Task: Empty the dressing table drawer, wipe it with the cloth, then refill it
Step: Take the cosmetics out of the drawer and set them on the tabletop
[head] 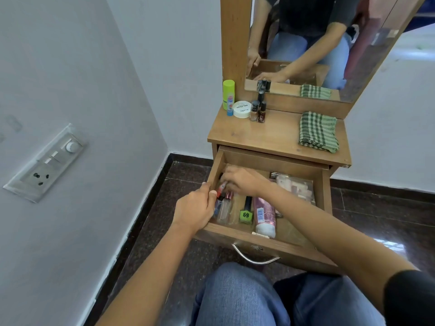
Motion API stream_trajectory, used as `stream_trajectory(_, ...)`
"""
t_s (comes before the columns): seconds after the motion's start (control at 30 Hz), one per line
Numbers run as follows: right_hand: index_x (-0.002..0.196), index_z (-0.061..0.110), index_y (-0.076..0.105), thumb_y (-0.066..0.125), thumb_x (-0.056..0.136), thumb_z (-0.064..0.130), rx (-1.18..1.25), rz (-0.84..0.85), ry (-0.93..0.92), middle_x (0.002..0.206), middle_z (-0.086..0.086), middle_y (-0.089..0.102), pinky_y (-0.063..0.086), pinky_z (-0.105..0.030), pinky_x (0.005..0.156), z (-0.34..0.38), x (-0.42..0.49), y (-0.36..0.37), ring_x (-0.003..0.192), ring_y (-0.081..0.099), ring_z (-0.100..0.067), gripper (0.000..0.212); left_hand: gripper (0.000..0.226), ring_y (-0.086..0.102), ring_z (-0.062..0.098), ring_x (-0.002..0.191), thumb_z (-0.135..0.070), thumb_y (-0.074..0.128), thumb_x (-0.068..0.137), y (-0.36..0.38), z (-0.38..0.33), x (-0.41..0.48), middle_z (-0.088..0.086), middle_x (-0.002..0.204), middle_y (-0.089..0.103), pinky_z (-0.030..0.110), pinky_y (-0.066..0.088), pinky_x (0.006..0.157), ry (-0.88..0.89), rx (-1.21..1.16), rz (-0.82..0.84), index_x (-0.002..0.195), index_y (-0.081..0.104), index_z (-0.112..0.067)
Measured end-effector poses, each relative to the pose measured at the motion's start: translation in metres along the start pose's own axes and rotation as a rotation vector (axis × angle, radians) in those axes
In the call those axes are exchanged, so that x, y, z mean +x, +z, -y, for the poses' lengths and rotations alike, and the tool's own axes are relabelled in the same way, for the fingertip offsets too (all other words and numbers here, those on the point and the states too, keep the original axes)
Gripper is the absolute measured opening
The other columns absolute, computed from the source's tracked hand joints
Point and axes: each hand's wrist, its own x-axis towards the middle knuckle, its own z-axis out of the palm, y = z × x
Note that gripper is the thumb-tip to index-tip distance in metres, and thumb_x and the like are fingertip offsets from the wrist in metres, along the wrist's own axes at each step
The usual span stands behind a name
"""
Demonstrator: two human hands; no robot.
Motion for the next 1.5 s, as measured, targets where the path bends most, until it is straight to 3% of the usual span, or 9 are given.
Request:
stream_trajectory(0.2,0.121,0.011,0.06,0.047,0.095,0.013,-0.123,-0.012,0.053,0.119,-0.012,0.049,0.043,-0.038,0.094,0.002,0.009,0.019,0.113,0.049,-0.028,0.029,0.045,0.066,0.022,0.085,-0.041,0.028,0.103,0.001,0.002,-0.002,0.003,0.098,0.071,0.033,0.043,0.068,-0.02,-0.029,-0.019,0.139,0.047,-0.021)
stream_trajectory(0.43,0.109,0.012,0.059,0.052,0.092,0.018,-0.292,-0.108,-0.059,0.113,-0.009,0.049,0.042,-0.035,0.084,-0.004,0.014,0.014,0.103,0.046,-0.024,0.019,0.046,0.06,0.011,0.076,-0.043,0.028,0.103,0.0,0.002,-0.002,-0.003,0.093,0.069,0.03,0.048,0.066,-0.056,-0.091,-0.023,0.141,0.047,-0.026)
stream_trajectory(0.57,0.091,0.015,0.056,0.056,0.088,0.027,0.011,-0.112,-0.024,0.096,0.0,0.056,0.046,-0.028,0.074,-0.003,0.001,-0.017,0.089,0.056,-0.017,0.012,0.046,0.063,0.014,0.079,-0.044,0.027,0.103,0.0,0.003,-0.002,-0.005,0.09,0.069,0.034,0.053,0.071,-0.058,-0.116,-0.026,0.14,0.047,-0.027)
stream_trajectory(0.7,0.086,0.014,0.057,0.067,0.084,0.023,0.39,-0.287,0.066,0.076,0.011,0.059,0.045,-0.014,0.061,0.004,-0.01,-0.059,0.069,0.056,0.002,0.013,0.046,0.065,0.018,0.083,-0.044,0.027,0.102,0.0,0.004,-0.002,-0.002,0.097,0.07,0.037,0.054,0.072,-0.07,-0.124,-0.031,0.14,0.047,-0.029)
stream_trajectory(0.93,0.084,0.006,0.055,0.061,0.083,0.008,0.529,-0.733,0.268,0.071,0.005,0.066,0.041,-0.007,0.055,-0.001,0.029,-0.117,0.057,0.059,0.006,0.006,0.047,0.06,0.01,0.075,-0.045,0.028,0.103,0.001,0.004,-0.002,-0.005,0.096,0.07,0.029,0.045,0.063,-0.08,-0.144,-0.039,0.141,0.048,-0.028)
stream_trajectory(1.07,0.082,0.008,0.056,0.062,0.082,0.001,0.5,-0.697,0.439,0.083,-0.008,0.064,0.044,-0.018,0.061,-0.011,0.052,-0.101,0.066,0.057,-0.012,0.009,0.047,0.058,0.008,0.075,-0.046,0.028,0.102,0.002,0.004,-0.001,-0.005,0.096,0.07,0.026,0.042,0.06,-0.082,-0.133,-0.043,0.141,0.048,-0.028)
stream_trajectory(1.23,0.094,0.008,0.062,0.07,0.081,0.007,0.602,-0.722,0.559,0.081,0.0,0.061,0.041,-0.004,0.056,-0.022,0.066,-0.071,0.065,0.051,-0.005,0.015,0.048,0.065,0.016,0.083,-0.047,0.027,0.102,0.004,0.006,0.0,-0.003,0.097,0.071,0.032,0.049,0.069,-0.068,-0.133,-0.05,0.141,0.048,-0.028)
stream_trajectory(1.37,0.094,0.007,0.06,0.076,0.075,0.004,0.726,-0.8,0.611,0.081,0.0,0.061,0.046,-0.009,0.057,-0.023,0.084,-0.069,0.063,0.053,-0.005,0.025,0.048,0.065,0.016,0.086,-0.047,0.027,0.102,0.003,0.005,0.0,-0.003,0.098,0.071,0.035,0.051,0.073,-0.065,-0.136,-0.051,0.141,0.047,-0.029)
stream_trajectory(1.5,0.085,0.008,0.058,0.082,0.069,0.008,0.781,-0.858,0.68,0.081,-0.007,0.066,0.051,-0.027,0.066,-0.024,0.101,-0.07,0.068,0.058,-0.014,0.029,0.048,0.064,0.013,0.081,-0.047,0.027,0.102,0.003,0.005,0.0,-0.005,0.095,0.07,0.032,0.05,0.069,-0.071,-0.131,-0.047,0.141,0.047,-0.029)
